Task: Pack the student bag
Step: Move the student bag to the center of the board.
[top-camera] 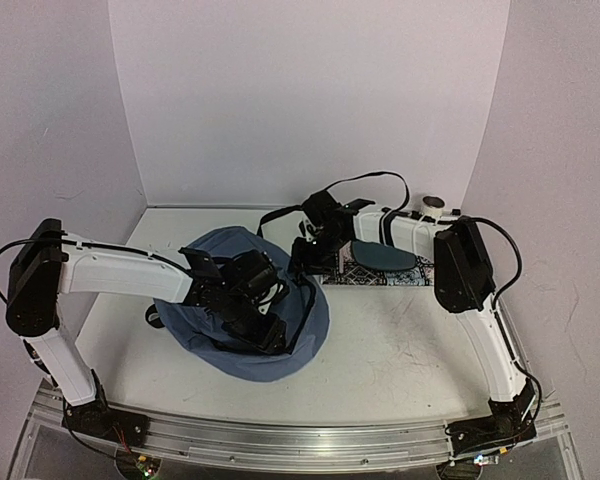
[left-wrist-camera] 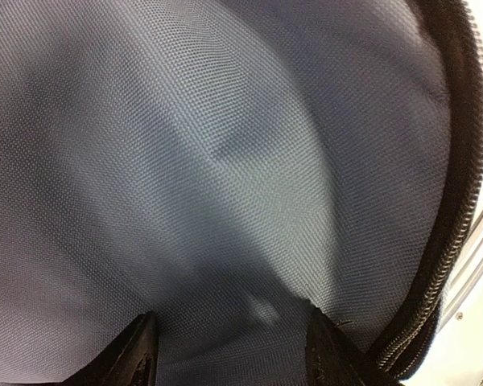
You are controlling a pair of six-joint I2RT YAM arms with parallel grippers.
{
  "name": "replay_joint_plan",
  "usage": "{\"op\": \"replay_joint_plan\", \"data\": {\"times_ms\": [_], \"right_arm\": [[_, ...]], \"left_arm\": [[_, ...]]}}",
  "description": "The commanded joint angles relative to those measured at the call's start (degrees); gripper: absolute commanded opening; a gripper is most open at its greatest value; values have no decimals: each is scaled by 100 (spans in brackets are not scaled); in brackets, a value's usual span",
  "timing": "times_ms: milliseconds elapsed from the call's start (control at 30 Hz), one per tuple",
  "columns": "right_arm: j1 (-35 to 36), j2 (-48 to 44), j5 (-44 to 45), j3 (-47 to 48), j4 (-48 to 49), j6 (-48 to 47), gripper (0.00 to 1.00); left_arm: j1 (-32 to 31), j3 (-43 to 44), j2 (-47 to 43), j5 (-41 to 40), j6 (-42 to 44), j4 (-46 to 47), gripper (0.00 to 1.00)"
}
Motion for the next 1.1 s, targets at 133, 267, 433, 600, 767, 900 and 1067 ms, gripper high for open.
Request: {"op": "replay_joint_plan", "data": {"times_ms": [133, 267, 433, 600, 767, 900, 1067], "right_arm": [[-33, 229, -324, -12, -167, -62, 38], [15, -337, -385, -915, -133, -146, 32], [168, -1285, -426, -2387, 280, -8, 29], [307, -2080, -507, -3558, 831, 309, 26], [524, -2356, -729, -3853, 923, 439, 26], [456, -2707, -418, -3934, 943, 545, 32], [246, -2848, -310, -3822, 937, 709, 45]], "left_arm": [[-84, -145, -329, 46, -95, -29, 63], [-83, -160, -555, -227, -149, -105, 63], [-57, 35, -659, -538, -213, -157, 64], [-42, 200, -573, -775, -203, -155, 64], [-43, 406, -506, -762, -80, -149, 65], [-64, 772, -308, -617, 146, -132, 65], [-172, 1057, 47, -260, 360, -38, 63]]}}
